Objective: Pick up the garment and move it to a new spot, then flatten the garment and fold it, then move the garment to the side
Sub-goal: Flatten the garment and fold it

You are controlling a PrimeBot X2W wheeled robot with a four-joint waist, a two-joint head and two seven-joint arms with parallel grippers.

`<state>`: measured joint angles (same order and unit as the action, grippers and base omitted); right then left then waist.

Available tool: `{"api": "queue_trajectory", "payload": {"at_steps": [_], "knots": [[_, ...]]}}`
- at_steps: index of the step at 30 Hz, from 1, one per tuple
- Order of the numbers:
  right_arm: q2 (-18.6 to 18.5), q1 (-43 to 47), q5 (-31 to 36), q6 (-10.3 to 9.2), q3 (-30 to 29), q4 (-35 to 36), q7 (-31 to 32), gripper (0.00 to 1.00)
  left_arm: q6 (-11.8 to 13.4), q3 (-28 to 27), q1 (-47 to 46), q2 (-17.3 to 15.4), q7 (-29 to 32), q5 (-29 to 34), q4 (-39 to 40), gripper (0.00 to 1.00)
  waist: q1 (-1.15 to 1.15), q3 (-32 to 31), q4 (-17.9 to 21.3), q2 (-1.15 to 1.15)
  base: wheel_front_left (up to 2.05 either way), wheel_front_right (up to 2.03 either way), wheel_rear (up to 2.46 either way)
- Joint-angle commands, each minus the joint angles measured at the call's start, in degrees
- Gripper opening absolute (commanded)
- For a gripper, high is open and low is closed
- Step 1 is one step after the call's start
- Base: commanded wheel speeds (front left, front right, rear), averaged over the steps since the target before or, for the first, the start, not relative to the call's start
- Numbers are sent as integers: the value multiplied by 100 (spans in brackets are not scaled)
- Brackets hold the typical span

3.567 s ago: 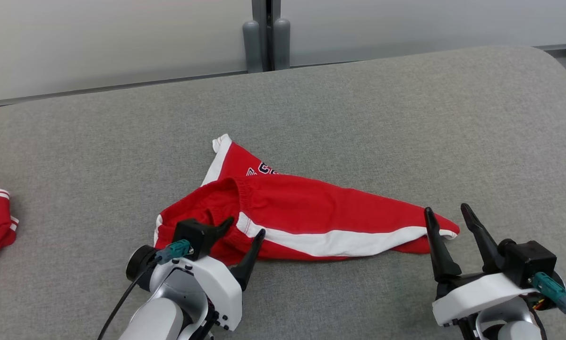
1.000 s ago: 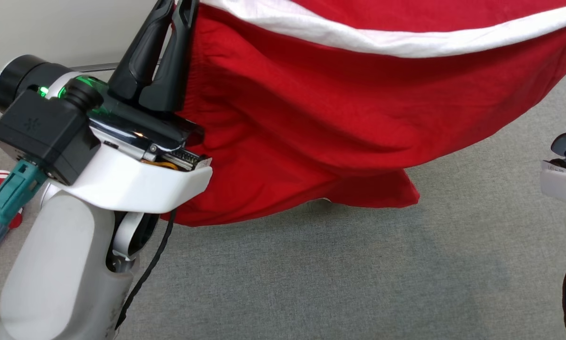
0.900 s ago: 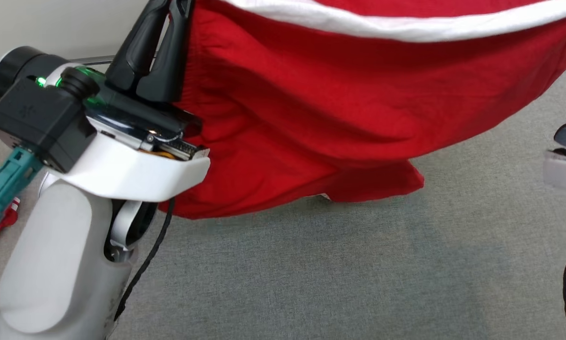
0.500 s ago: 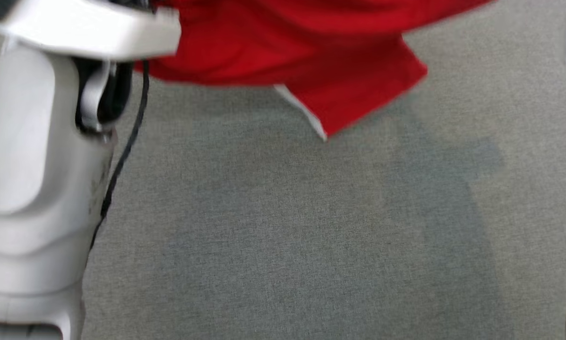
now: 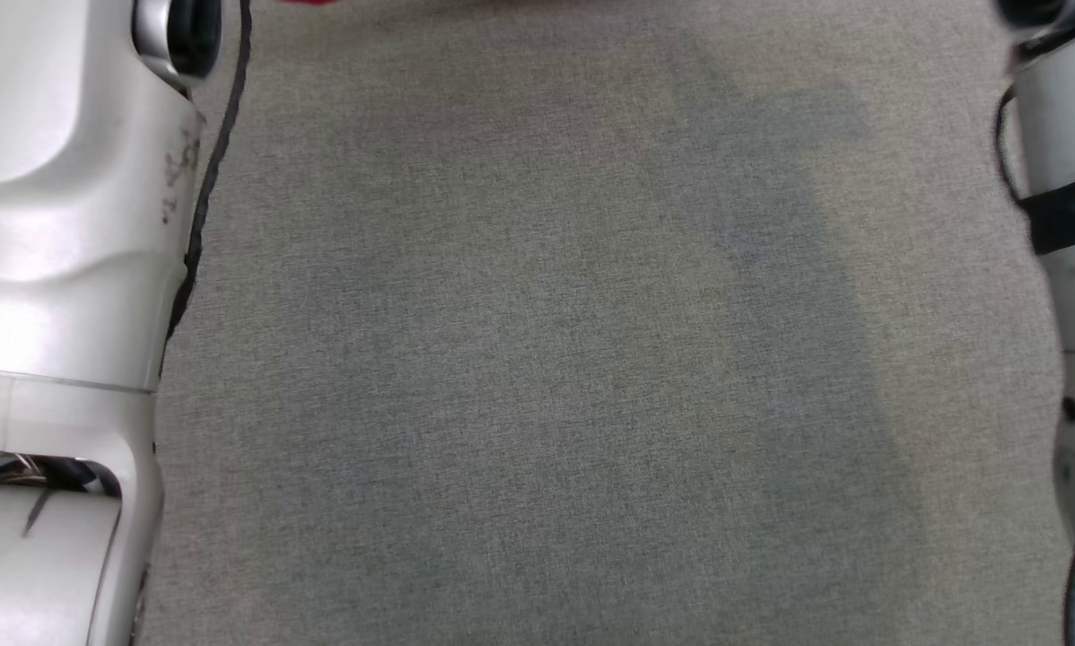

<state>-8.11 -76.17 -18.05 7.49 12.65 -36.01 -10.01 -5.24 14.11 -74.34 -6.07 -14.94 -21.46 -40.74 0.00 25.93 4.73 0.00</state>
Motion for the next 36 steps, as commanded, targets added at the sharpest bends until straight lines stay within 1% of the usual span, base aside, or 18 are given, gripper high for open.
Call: {"api": "queue_trajectory", "payload": {"at_steps": [1,4,7,11,14,15,17,20,26,31,36], "knots": [[69,-27,-75,1,117,-272,-89,0,-29,-8,-34,18,-26,20,-223,0,0,27,28,0,0,0,0],[208,104,-211,0,429,-836,-234,0,-43,-99,237,71,-28,8,-701,0,0,75,67,0,0,0,0],[304,414,-402,0,732,-1250,-354,0,-77,-239,593,136,-29,-54,-951,0,0,100,83,0,0,0,0],[375,1030,-695,0,1065,-1509,-476,0,-127,-401,1282,225,-30,-113,-1101,0,0,95,54,0,0,0,0],[374,1630,-919,0,1197,-1514,-521,0,-142,-506,1839,262,-31,-131,-1039,0,0,51,29,0,0,0,0],[363,2034,-1041,0,1229,-1369,-523,0,-165,-482,2215,290,-31,-52,-945,0,0,7,17,0,0,0,0],[339,2508,-1098,0,1246,-1143,-522,0,-166,-531,2591,293,-31,-23,-756,0,0,-58,4,0,0,0,0],[280,3216,-1155,0,1133,-764,-524,0,-180,-527,3160,303,-31,30,-408,0,0,-216,-27,0,0,0,0],[226,4670,-1060,0,755,215,-524,0,-196,-400,4399,306,-31,70,477,0,0,-610,-73,0,0,0,0],[235,5758,-908,0,557,939,-517,0,-94,-292,5414,307,-31,205,1095,0,0,-939,-37,0,0,0,0],[242,6635,-699,0,403,1592,-437,0,46,-237,6280,265,3,273,1676,0,0,-1229,1,0,0,0,0]]}}
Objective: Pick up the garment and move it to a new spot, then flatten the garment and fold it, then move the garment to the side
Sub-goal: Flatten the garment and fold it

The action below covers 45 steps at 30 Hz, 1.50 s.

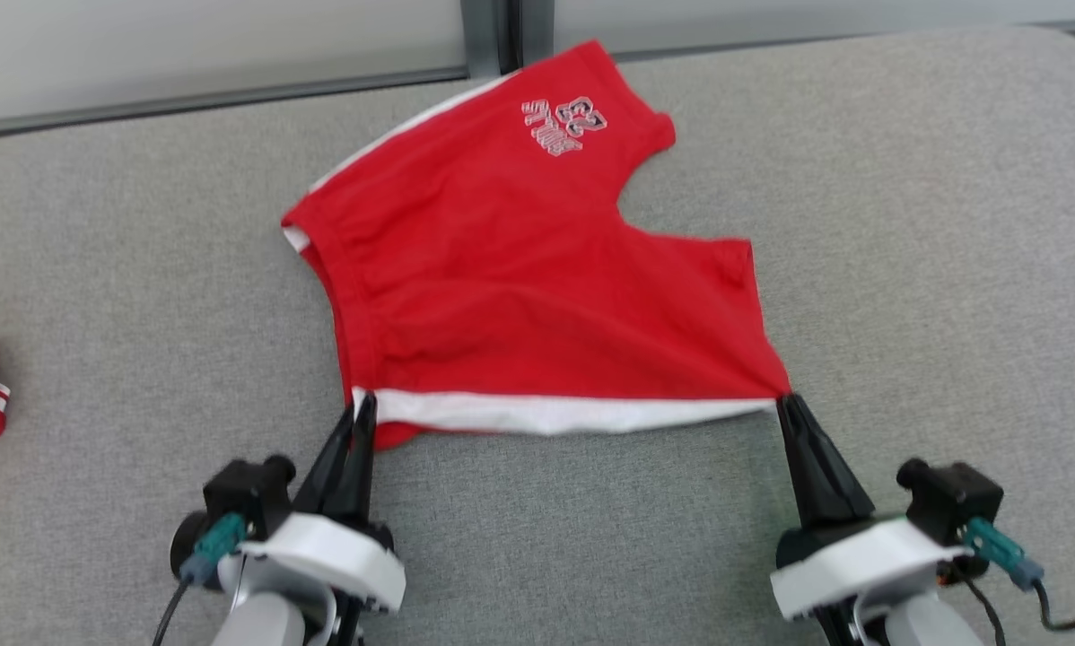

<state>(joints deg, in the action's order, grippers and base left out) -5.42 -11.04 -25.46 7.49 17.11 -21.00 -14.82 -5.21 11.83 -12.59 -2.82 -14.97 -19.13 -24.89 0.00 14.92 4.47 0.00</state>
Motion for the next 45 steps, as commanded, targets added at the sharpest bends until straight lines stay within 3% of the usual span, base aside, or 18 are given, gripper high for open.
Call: {"api": "queue_trajectory", "payload": {"at_steps": [1,16,24,33,45], "knots": [[-20,280,93,0,-77,219,100,0,82,0,248,-88,51,52,221,0,0,-190,25,0,0,0,0],[5,2140,667,0,-891,2387,1493,0,582,149,1867,-326,1259,-29,2664,0,0,-627,-213,0,0,0,0],[76,2293,764,0,-1211,2932,1891,0,683,134,2056,-274,1605,-324,2962,0,0,-696,-256,0,0,0,0],[-148,1380,693,0,-1257,2690,1816,0,598,162,1444,-217,1571,-458,2763,0,0,-299,-400,0,0,0,0],[-1023,-1592,491,0,-551,1350,1615,0,431,204,-372,-66,1031,-846,2064,0,0,1014,-1030,0,0,0,0]]}}
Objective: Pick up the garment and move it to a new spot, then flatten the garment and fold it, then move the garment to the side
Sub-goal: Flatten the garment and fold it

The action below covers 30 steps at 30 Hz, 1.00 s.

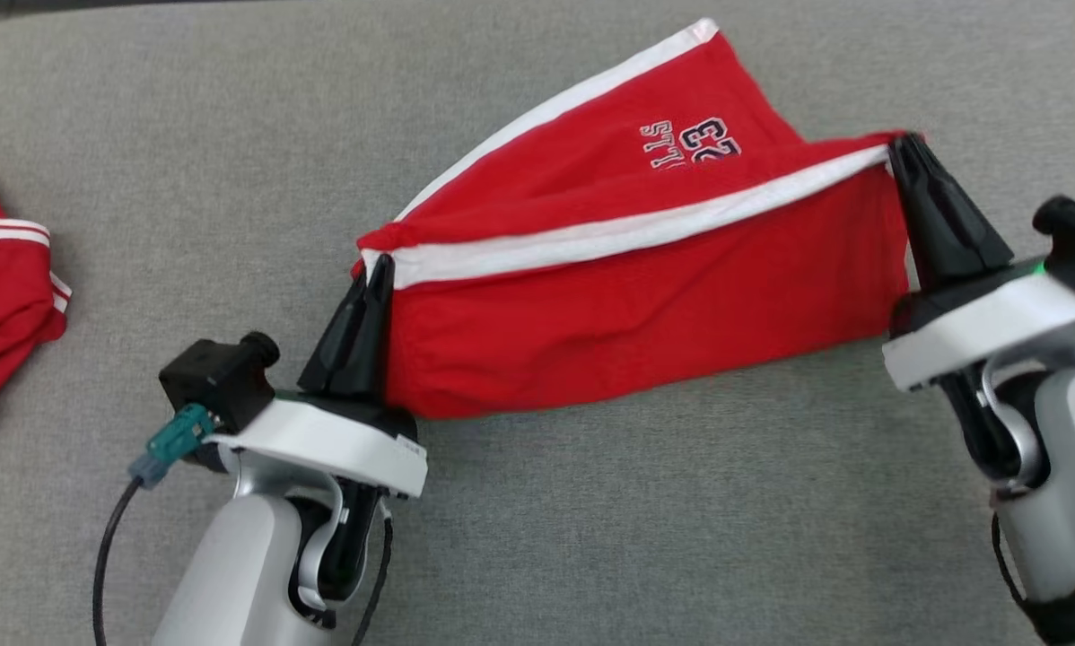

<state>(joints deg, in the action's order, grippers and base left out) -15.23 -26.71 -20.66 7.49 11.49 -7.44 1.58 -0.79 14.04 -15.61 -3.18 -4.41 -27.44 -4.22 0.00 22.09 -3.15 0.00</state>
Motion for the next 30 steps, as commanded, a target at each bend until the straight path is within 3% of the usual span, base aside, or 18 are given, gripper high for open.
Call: {"api": "queue_trajectory", "payload": {"at_steps": [1,11,19,20,21,22,23,24,30], "knots": [[-86,-281,-71,0,112,-163,-65,0,-40,-6,-196,-20,-70,-96,-91,0,0,363,-314,0,0,0,0],[-529,-2128,-665,0,1080,-1660,-325,0,-115,187,-1193,10,-416,-386,-801,0,0,742,-653,0,0,0,0],[-562,-3065,-1133,0,1583,-2930,-576,0,-140,466,-1621,18,-630,-656,-1345,0,0,937,-818,0,0,0,0],[-514,-3114,-1244,0,1591,-3062,-621,0,-131,513,-1660,17,-653,-660,-1402,44,0,946,-823,0,0,0,0],[-479,-3167,-1306,0,1632,-3128,-726,0,-67,548,-1707,16,-715,-571,-1441,100,0,954,-821,0,0,0,0],[-422,-3209,-1418,0,1669,-3160,-842,28,-43,575,-1729,17,-743,-530,-1485,100,0,956,-810,0,0,0,0],[-413,-3205,-1487,0,1714,-3254,-872,76,-32,585,-1712,17,-791,-552,-1521,100,0,949,-791,0,0,0,0],[-413,-3213,-1526,0,1768,-3314,-959,100,-16,592,-1703,16,-818,-577,-1554,100,0,942,-771,0,0,0,0],[-399,-3107,-1473,0,1934,-3306,-1591,100,209,480,-1563,-36,-1039,-288,-1406,100,0,831,-623,0,0,0,0]]}}
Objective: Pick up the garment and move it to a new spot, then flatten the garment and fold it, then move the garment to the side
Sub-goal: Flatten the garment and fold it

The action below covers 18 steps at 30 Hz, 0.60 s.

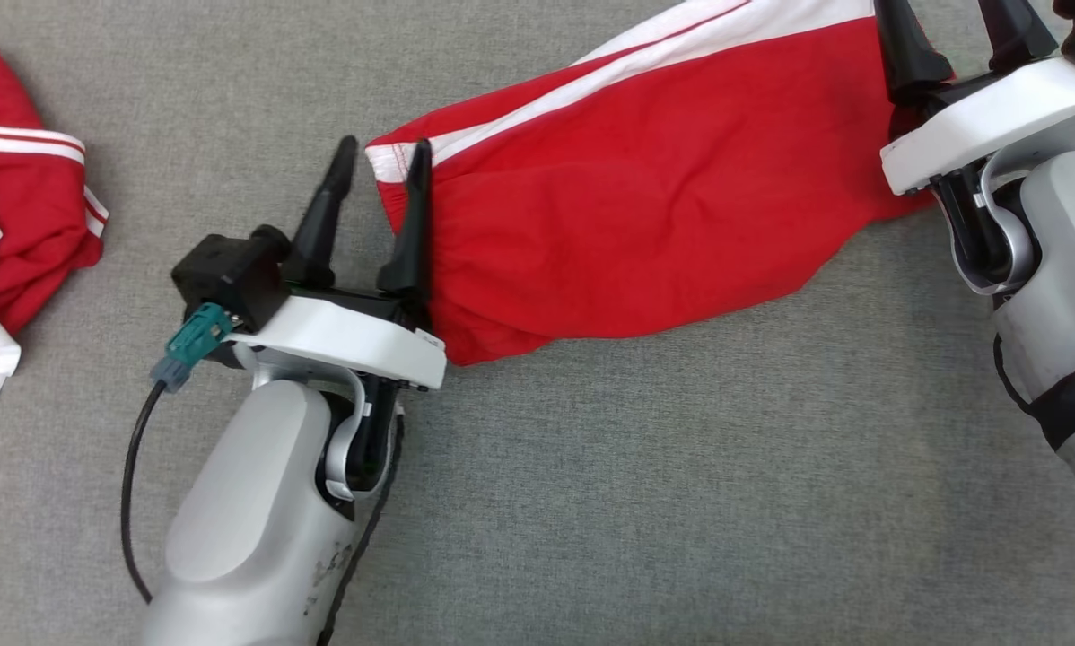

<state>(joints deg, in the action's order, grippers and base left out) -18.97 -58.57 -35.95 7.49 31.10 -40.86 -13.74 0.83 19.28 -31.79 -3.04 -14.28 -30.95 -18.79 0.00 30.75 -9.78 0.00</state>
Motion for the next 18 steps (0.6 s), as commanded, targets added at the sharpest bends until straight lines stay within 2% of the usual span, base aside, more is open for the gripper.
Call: {"api": "queue_trajectory", "payload": {"at_steps": [1,7,12,18], "knots": [[-25,134,113,0,-120,53,-99,100,109,-86,95,-91,-58,169,118,100,0,-62,69,0,0,0,0],[203,781,794,0,-1028,786,-148,100,325,-565,360,-170,-92,626,856,100,0,-235,277,0,0,0,0],[467,1685,1388,0,-1738,1600,-150,100,228,-937,636,-188,-95,995,1427,100,0,-401,441,0,0,0,0],[703,2826,1832,0,-2188,2338,-139,100,78,-1052,996,-310,-96,1320,1457,100,0,-628,634,0,0,0,0]]}}
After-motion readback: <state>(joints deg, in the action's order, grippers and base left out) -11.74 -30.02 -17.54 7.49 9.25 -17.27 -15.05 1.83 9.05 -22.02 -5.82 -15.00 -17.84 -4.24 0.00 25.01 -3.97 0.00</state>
